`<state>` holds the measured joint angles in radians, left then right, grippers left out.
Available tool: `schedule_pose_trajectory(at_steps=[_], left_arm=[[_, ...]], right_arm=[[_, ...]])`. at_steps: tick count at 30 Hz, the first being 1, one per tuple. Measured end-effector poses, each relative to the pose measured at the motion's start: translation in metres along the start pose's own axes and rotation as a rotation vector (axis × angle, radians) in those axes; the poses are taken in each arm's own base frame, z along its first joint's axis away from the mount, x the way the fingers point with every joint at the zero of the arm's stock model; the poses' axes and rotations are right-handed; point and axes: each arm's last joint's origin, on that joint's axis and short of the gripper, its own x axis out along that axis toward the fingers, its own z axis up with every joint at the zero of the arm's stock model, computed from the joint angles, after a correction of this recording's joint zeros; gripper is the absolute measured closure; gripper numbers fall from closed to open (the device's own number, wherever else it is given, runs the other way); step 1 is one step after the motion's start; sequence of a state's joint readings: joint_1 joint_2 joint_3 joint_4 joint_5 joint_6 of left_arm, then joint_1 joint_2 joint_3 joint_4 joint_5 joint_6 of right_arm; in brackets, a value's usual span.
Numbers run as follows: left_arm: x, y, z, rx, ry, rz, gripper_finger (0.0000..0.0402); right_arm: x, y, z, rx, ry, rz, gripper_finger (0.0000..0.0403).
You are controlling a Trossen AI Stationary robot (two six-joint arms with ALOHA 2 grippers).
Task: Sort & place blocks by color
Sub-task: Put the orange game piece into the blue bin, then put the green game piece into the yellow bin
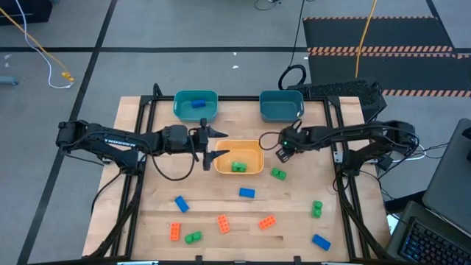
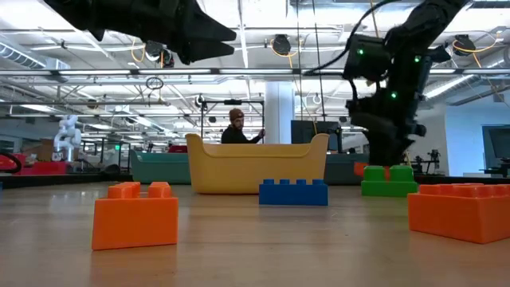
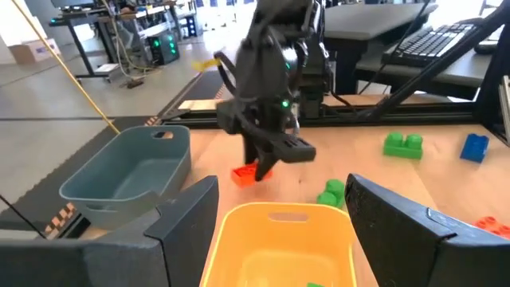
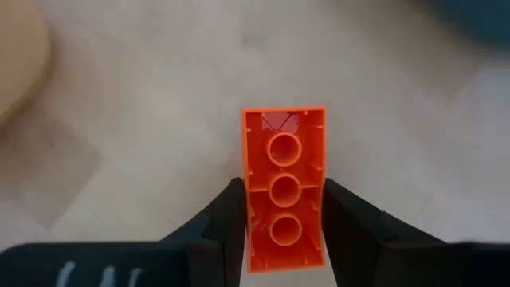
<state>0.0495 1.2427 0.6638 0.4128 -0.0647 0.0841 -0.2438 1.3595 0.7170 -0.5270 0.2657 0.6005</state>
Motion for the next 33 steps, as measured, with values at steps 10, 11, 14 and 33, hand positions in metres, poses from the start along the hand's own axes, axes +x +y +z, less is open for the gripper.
schedule_pose_trajectory(at_steps=[10, 11, 14, 33], left_arm=[[0.0, 0.0, 0.001, -0.006, -0.008, 0.037, 0.0128], [0.0, 0.001, 0.002, -0.006, -0.015, 0.039, 0.0128], [0.0, 0.002, 0.003, -0.019, -0.029, 0.048, 0.0128], [0.0, 0.001, 0.007, -0.05, -0.071, 0.043, 0.0128]], right_arm=[[-0.046, -0.02, 0.05, -0.14, -0.383, -0.115, 0.0283], [-0.048, -0.025, 0.054, -0.142, -0.402, -0.122, 0.0283], [-0.048, -0.042, 0.063, -0.116, -0.422, -0.164, 0.0283], [-0.034, -0.095, 0.086, 0.078, -0.451, -0.191, 0.011]])
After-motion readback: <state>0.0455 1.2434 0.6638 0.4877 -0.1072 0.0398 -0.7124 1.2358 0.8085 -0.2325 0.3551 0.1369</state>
